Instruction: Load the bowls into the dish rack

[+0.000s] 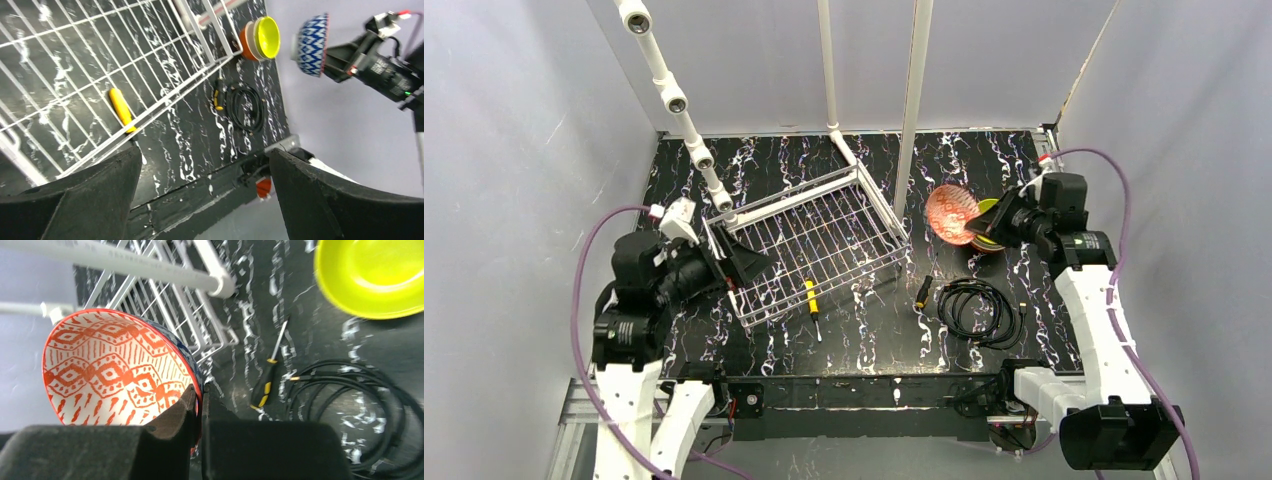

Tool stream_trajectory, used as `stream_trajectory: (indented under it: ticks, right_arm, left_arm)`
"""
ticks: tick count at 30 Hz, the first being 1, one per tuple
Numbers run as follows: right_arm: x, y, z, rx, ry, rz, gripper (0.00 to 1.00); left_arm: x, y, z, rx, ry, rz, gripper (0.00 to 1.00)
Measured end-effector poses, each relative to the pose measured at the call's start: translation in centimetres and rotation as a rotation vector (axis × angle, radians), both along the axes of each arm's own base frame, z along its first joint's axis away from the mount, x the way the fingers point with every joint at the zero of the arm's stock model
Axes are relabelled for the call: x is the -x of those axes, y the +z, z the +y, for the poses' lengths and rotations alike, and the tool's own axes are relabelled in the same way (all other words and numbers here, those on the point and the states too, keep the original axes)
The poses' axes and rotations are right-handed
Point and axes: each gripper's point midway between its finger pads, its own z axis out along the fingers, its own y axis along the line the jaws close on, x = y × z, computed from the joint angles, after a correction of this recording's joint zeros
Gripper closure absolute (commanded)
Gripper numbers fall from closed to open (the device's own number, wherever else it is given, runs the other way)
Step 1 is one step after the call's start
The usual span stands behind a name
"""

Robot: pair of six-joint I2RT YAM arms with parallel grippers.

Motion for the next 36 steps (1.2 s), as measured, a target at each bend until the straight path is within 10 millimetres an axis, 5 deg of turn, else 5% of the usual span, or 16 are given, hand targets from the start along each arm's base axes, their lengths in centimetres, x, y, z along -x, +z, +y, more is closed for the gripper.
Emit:
stream_trajectory:
  ticks: [5, 12, 16, 22, 28, 36]
  right_arm:
    - [1.3, -2.6, 4.1, -0.082, 0.151, 0.045, 0.99]
    - [2.4, -3.4, 10.6, -0.076, 0.354, 0.034, 0.99]
    - [1.6, -4.9, 11.8, -0.057, 0.366, 0.055, 0.99]
    - [0.7, -7.0, 12.8, -0.013, 0.356, 0.088, 0.99]
    - [1.1, -7.3, 14.4, 0.031, 0.380, 0.071, 0.99]
    - [1.9, -6.2, 16.7, 0.098, 0.401, 0.000, 0.99]
  left_arm:
    - [-1.5, -1.0, -1.9, 0.094, -0.093, 0.043, 0.02]
    - [-3.0, 0.4, -4.3, 0.161, -0.175, -0.011, 0.02]
    - [-3.4, 0.1, -7.1, 0.154, -0.244, -0.002, 0.02]
    - [-4.5, -3.2, -12.6, 0.035, -0.280, 0.078, 0.03]
    - [-6.2, -5.7, -17.3, -0.078, -0.267, 0.132, 0.31]
    - [-8.8, -7.4, -16.1, -0.203, -0.109, 0.174, 0.61]
